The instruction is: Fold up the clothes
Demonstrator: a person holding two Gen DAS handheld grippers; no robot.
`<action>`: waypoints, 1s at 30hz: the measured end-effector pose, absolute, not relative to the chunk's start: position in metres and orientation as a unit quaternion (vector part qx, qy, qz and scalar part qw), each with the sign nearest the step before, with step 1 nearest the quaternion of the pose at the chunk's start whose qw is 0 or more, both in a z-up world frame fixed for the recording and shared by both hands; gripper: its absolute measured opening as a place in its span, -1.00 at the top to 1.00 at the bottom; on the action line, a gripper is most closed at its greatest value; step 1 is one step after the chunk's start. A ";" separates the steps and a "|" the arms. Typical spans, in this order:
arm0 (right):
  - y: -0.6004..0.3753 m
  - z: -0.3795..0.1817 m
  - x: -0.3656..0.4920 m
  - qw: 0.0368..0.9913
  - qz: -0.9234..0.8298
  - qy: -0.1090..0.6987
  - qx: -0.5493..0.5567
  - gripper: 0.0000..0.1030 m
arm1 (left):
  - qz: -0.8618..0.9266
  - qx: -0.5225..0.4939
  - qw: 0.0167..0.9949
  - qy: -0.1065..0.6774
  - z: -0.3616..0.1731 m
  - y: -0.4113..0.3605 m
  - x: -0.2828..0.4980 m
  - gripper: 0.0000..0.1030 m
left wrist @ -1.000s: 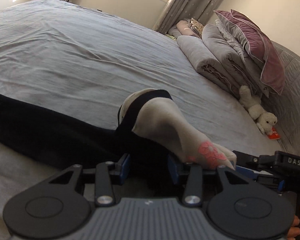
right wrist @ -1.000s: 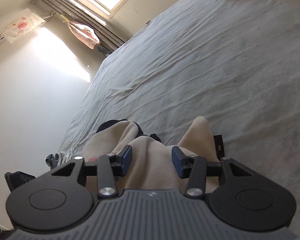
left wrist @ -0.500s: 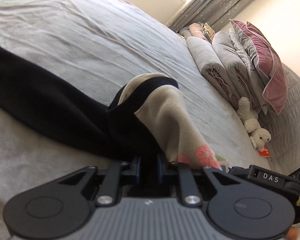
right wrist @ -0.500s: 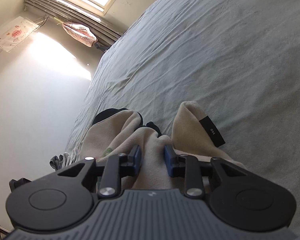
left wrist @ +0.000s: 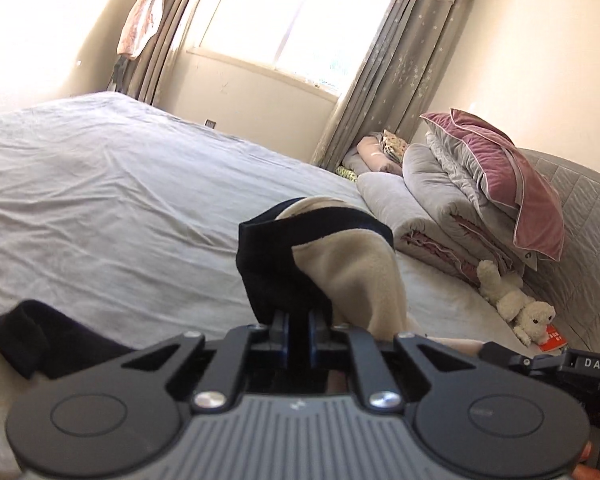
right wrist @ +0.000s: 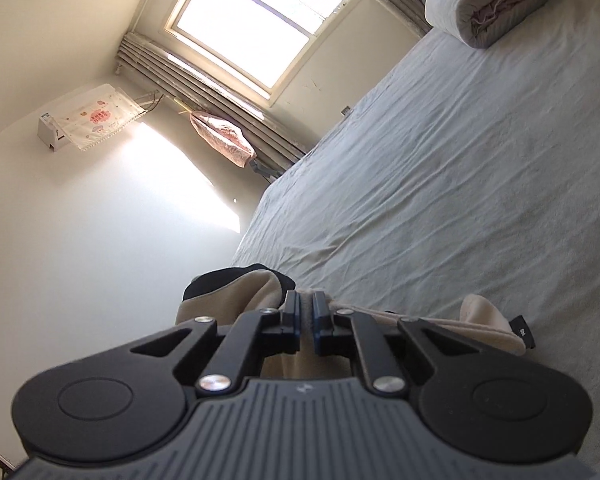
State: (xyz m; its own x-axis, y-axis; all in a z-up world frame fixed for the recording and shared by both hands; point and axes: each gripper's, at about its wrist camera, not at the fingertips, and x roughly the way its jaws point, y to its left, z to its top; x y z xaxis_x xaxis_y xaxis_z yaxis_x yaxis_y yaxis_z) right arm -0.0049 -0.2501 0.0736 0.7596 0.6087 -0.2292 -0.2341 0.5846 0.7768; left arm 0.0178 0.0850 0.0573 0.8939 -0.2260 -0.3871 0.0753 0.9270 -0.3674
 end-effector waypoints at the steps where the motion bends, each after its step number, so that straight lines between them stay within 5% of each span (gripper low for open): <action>1: -0.250 0.078 -0.005 0.860 0.247 0.234 0.381 0.81 | -0.079 -0.167 0.960 0.211 0.061 0.087 0.017 0.84; 15: -0.266 0.081 -0.002 0.910 0.165 0.171 0.339 0.81 | -0.049 -0.136 0.963 0.226 0.055 0.093 0.023 0.88; 30: -0.278 0.106 -0.020 0.958 0.091 0.038 0.269 0.81 | 0.022 -0.038 0.989 0.140 0.115 0.081 0.033 0.88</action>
